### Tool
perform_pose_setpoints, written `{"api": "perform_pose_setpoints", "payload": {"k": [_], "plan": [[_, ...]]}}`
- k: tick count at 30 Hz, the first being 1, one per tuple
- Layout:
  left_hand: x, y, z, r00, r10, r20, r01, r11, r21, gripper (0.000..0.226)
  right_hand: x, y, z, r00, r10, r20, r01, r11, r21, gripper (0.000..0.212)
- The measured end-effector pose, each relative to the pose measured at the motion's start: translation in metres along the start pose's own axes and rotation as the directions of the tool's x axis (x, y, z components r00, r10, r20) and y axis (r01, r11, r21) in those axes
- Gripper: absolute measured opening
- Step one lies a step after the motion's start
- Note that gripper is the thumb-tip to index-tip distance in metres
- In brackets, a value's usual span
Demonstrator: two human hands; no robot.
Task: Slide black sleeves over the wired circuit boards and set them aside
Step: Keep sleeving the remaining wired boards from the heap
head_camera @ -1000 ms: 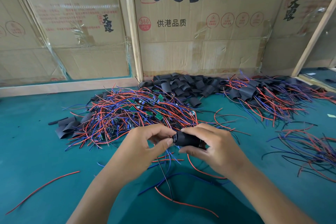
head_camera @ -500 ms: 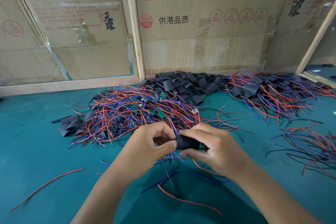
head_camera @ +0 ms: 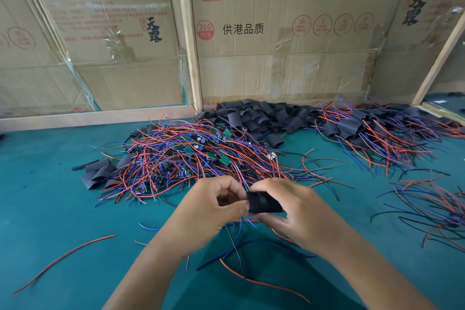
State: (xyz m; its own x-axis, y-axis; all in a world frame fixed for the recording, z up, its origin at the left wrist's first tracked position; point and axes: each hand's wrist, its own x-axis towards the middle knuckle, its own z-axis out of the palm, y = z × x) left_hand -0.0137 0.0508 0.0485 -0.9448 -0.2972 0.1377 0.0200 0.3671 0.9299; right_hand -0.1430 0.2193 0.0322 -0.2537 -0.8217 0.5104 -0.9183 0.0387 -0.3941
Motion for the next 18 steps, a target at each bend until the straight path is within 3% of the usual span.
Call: {"api": "perform_pose_setpoints", "payload": {"k": [4,9,18], "plan": [[0.0,-0.0014,0.0031,0.999,-0.028,-0.017,0.028,1.0,-0.003,0.007,0.0007,-0.0012,-0.0018,0.999,-0.029,0.023,0.03,1.0,-0.008,0.03],[0.0002,-0.0022,0.0065,0.992,-0.118,-0.034,0.113,0.985,-0.13,0.01,0.0025,-0.0028,-0.003,0.998,-0.06,-0.001,0.06,0.997,-0.054,0.024],[-0.0005,-0.0008,0.0102,0.985,-0.168,-0.036,0.157,0.966,-0.204,0.013,0.0018,-0.0016,-0.0034,0.996,-0.06,0.061,0.064,0.996,-0.069,0.037]]}}
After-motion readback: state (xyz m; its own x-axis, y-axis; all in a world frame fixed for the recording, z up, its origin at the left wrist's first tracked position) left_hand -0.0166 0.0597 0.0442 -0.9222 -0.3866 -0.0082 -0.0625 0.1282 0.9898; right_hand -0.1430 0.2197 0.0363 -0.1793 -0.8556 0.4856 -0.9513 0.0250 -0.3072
